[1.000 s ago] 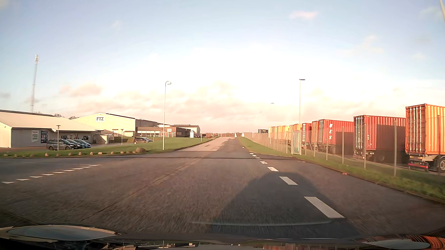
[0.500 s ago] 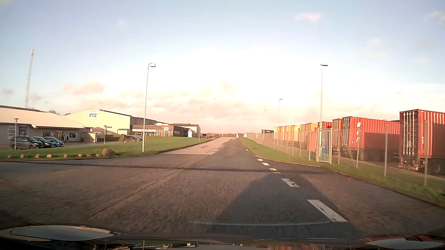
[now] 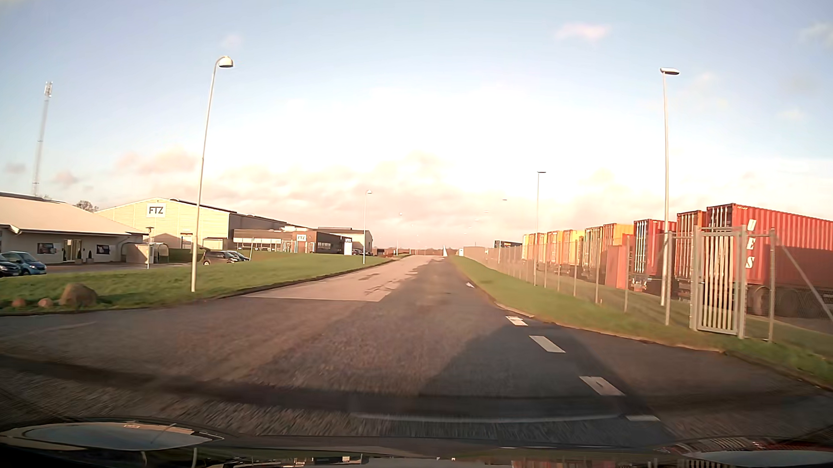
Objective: Follow the waypoints while adhering to traffic rules and regulations
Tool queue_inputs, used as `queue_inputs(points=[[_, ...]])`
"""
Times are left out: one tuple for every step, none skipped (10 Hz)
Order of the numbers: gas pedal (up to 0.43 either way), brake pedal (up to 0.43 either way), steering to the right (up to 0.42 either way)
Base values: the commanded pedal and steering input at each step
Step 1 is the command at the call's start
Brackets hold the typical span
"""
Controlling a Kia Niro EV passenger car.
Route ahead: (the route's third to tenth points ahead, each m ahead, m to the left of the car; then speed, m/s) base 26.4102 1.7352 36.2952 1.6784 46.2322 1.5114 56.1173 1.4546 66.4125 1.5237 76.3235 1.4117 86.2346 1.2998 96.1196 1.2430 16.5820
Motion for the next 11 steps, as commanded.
queue_inputs(points=[[0.157,0.000,0.000],[0.157,0.000,0.000],[0.157,0.000,0.000],[0.157,0.000,0.000],[0.157,0.000,0.000],[0.157,0.000,0.000],[0.157,0.000,0.000],[0.157,0.000,0.000],[0.157,0.000,0.000],[0.209,0.000,0.000],[0.209,0.000,0.000]])
